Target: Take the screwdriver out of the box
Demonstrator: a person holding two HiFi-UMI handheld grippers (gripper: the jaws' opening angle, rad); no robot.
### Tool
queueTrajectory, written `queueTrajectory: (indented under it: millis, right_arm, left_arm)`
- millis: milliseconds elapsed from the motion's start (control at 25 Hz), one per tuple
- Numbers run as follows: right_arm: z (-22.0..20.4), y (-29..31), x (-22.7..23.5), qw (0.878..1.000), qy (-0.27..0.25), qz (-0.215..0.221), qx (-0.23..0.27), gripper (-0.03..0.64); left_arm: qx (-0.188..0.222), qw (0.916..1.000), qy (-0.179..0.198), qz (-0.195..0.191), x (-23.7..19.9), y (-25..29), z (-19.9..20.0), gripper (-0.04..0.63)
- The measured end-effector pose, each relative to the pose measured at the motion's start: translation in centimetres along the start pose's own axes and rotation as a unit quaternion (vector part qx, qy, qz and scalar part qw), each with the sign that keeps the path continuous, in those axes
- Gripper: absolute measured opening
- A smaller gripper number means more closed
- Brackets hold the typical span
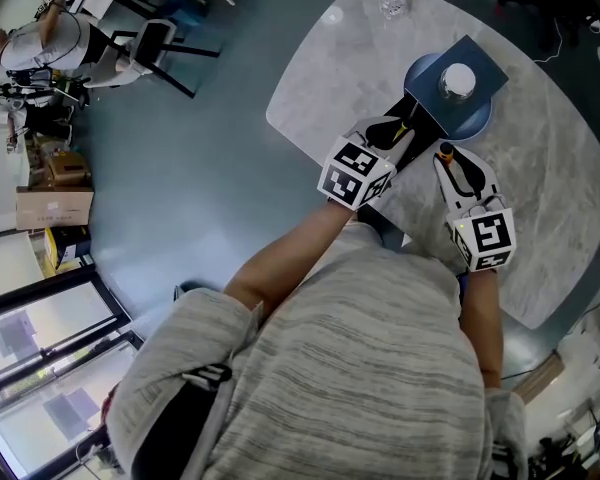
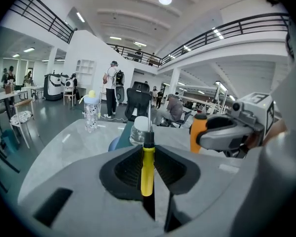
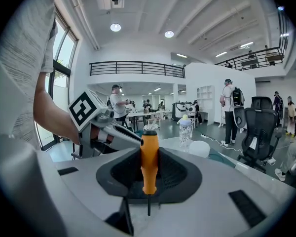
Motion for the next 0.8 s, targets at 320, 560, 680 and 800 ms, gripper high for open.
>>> queueTrajectory:
  millis: [320, 560, 680, 800]
  right_arm:
    - [0.5, -0.4, -0.4, 1.0, 0.004, -0.005, 0.007, 0.101]
    - [1.1, -0.8, -0.4, 1.0, 0.01, -0.012, 0.02, 0.101]
    - [1.5, -1.0, -0.4, 0.999, 0.013, -0.015, 0.027, 0.103]
    - [1.7, -1.3, -0.4, 0.999, 0.015, -0.018, 0.032, 0.101]
  left_arm:
    - [0.04, 0.9989, -0.007, -0.021, 1.5, -2.2, 1.7, 0.086]
    - [0.058, 0.9979, -0.006, -0.028, 1.8, -3.0, 2.4, 0.086]
    - [0.061, 0.9977, -0.008, -0.028, 1.8, -3.3, 2.4, 0.085]
    - [0.063, 0.9976, -0.011, -0.027, 1.9, -3.5, 2.5, 0.086]
Point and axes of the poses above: the fingertips, and each gripper's own axes: y forward along the fingers, x to its right, z out of its top, the point moved 9 cm from there along -y, backward along the fingers, and after that the axes turned 3 degrees about z, right-handed, at the moved point
